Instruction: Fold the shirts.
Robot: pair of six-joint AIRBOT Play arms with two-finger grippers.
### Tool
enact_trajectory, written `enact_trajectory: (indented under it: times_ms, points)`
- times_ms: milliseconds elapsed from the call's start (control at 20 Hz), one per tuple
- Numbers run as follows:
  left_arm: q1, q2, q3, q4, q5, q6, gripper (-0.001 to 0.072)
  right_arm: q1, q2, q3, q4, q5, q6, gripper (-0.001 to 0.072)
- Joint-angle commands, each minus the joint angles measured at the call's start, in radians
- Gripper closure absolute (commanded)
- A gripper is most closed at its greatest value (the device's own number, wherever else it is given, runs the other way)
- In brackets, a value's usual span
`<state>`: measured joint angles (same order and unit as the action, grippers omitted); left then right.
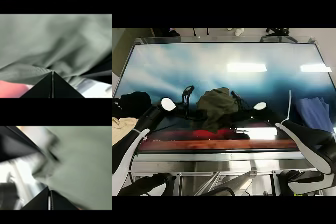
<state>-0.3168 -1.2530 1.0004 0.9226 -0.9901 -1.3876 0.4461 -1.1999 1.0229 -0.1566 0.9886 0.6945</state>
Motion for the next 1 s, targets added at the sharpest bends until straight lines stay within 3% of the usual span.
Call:
enact_trajectory:
  times_ms: [0,250,350,450,600,800,950]
  points:
    - [-0.052,0.163,0.218,-0.008,-0.051,-0.013,0.0694,0.006,0.119,0.254,-0.085,0.099,0.032,0.0689]
    - [-0.164,0.361,0.858,0.025,-0.08,-0.044,0.0694,0.01,0.243,0.893,-0.509,0.194,0.285,0.0689]
    - [-0.199,0.383,1.105,0.11,-0.079,-0.066,0.0694,0.011,0.242,1.125,-0.554,0.224,0.309,0.0689]
    - [-0.206,0.382,1.247,0.19,-0.081,-0.081,0.0694,0.011,0.248,1.214,-0.593,0.198,0.308,0.0689]
    - [-0.206,0.382,1.145,0.242,-0.093,-0.085,0.0694,0.01,0.226,1.149,-0.732,0.195,0.374,0.069]
    - [-0.186,0.334,0.745,0.307,-0.085,-0.127,0.0694,0.006,0.113,0.884,-0.793,0.217,0.383,0.069]
    - [-0.081,0.217,0.539,0.235,-0.087,-0.114,0.0694,-0.003,-0.041,0.819,-0.874,0.217,0.401,0.069]
